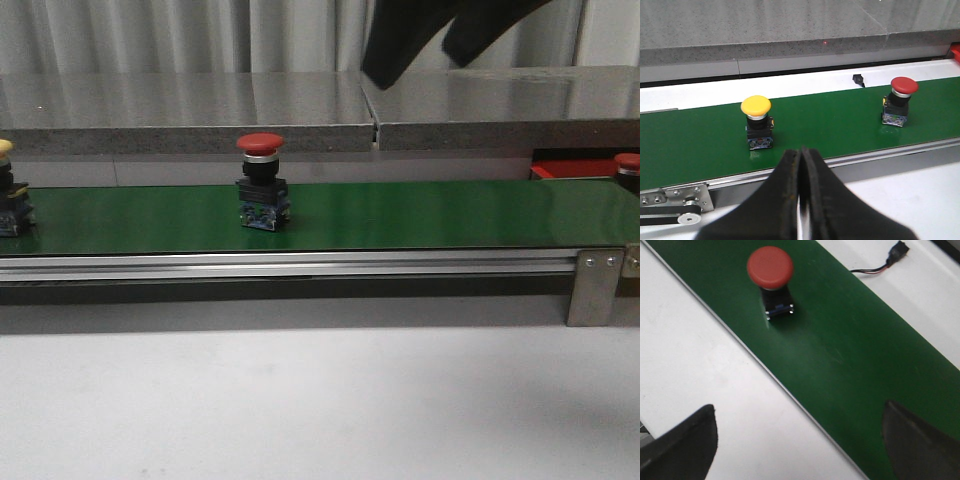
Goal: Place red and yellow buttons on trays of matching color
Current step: 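Lower the right gripper over the red button arriving on the belt, then close the right gripper on the red button and lift it, then lower the red button into the red tray, open right gripper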
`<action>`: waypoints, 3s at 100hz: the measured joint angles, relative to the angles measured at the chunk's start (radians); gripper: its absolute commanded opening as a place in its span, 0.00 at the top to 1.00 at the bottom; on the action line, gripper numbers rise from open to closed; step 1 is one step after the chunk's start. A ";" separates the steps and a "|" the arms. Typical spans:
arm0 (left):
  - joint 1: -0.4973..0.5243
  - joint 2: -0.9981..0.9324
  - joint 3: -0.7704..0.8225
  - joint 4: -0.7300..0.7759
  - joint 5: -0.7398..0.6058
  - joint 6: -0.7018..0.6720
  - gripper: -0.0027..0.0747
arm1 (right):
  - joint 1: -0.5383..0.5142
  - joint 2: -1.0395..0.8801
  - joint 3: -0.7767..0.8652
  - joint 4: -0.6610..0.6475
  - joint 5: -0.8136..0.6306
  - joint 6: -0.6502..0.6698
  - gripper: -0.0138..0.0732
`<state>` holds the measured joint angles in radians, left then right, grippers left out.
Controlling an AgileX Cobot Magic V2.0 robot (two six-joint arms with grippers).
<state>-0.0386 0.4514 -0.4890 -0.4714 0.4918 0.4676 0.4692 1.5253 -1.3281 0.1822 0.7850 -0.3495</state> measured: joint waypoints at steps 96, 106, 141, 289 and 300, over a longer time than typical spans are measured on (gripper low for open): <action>-0.002 0.000 0.000 0.000 0.001 0.000 0.99 | 0.029 0.337 -0.129 0.023 -0.247 -0.014 0.63; -0.002 0.000 0.000 0.000 0.001 0.000 0.99 | 0.029 0.329 -0.129 0.026 -0.249 -0.014 0.63; -0.002 0.000 0.000 0.000 0.001 0.000 0.99 | -0.074 0.124 -0.043 0.034 -0.243 -0.002 0.63; -0.002 0.000 0.000 0.000 0.001 0.000 0.99 | -0.797 0.476 -0.157 0.101 -0.449 0.003 0.63; -0.002 0.000 0.000 0.000 0.001 0.000 0.99 | -0.797 0.509 -0.195 0.103 -0.445 0.003 0.63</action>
<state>-0.0404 0.4514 -0.4890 -0.4714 0.4930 0.4676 -0.3280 2.0344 -1.5227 0.2851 0.3398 -0.3467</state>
